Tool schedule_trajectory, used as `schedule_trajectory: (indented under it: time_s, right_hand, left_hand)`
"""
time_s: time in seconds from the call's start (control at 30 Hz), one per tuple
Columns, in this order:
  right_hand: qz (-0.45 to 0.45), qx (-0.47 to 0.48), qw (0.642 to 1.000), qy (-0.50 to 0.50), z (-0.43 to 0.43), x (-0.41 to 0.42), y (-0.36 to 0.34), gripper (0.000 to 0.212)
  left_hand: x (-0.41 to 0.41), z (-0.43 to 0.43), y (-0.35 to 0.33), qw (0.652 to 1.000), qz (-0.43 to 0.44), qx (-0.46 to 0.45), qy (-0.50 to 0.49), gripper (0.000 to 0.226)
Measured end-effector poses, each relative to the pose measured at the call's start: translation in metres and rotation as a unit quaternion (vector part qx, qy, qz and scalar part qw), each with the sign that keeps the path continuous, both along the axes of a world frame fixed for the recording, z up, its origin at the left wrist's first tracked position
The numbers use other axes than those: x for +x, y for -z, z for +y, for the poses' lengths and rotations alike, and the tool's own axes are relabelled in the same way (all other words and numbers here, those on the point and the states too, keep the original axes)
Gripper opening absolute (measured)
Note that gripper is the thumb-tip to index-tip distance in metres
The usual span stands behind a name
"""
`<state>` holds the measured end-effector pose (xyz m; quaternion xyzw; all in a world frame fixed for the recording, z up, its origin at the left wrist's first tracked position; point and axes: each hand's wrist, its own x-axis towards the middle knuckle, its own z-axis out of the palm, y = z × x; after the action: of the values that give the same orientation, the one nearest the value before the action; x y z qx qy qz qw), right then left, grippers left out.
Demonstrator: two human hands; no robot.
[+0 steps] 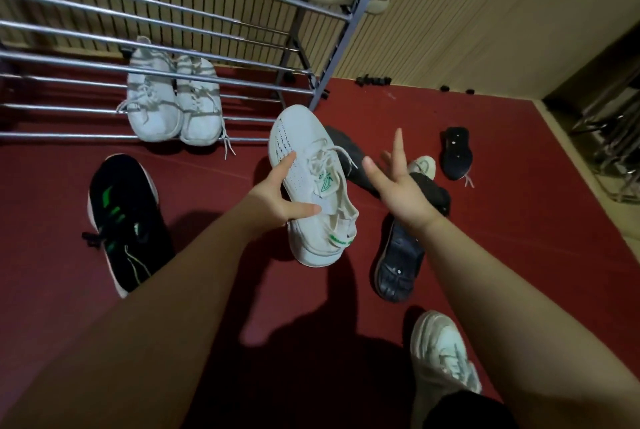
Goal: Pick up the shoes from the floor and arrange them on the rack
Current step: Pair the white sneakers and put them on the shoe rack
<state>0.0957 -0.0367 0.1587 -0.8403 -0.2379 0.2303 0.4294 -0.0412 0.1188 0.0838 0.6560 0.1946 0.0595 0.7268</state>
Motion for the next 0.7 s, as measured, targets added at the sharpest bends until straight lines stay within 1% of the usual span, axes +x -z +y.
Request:
schedule_trajectory:
  time_s: [0.07, 0.17, 0.27, 0.33, 0.4, 0.47, 0.6, 0.7]
  right_hand:
    - [0.010, -0.009, 1.000, 0.013, 0.002, 0.009, 0.017, 0.088]
    - [0.033, -0.007, 0.998, 0.047, 0.007, 0.031, 0.030, 0.086]
    - [0.028, -0.018, 0.999, 0.015, 0.009, 0.067, 0.039, 0.087]
    - [0.007, -0.044, 0.999, -0.003, 0.006, 0.097, 0.045, 0.090]
    - [-0.013, -0.057, 0.998, 0.002, -0.001, 0.133, 0.048, 0.090]
    - [-0.013, -0.065, 0.997, 0.033, -0.012, 0.172, 0.053, 0.091]
    - [0.051, -0.085, 0.986, 0.135, -0.037, 0.247, 0.077, 0.096]
    - [0.070, -0.092, 0.982, 0.151, -0.055, 0.285, 0.096, 0.098]
  left_hand:
    - [0.006, -0.001, 0.003, 0.999, 0.023, 0.032, -0.006, 0.099]
    - [0.016, -0.001, 0.005, 0.997, 0.042, 0.066, 0.011, 0.104]
    - [0.034, -0.008, 0.007, 0.988, 0.068, 0.138, 0.029, 0.107]
    - [0.051, -0.014, 0.008, 0.984, 0.080, 0.155, 0.027, 0.106]
    - [0.067, -0.020, 0.007, 0.981, 0.082, 0.172, 0.021, 0.106]
    - [0.085, -0.025, 0.003, 0.975, 0.086, 0.203, 0.024, 0.105]
    - [0.134, -0.039, -0.007, 0.968, 0.093, 0.229, 0.028, 0.104]
    - [0.174, -0.049, -0.010, 0.963, 0.118, 0.240, 0.019, 0.105]
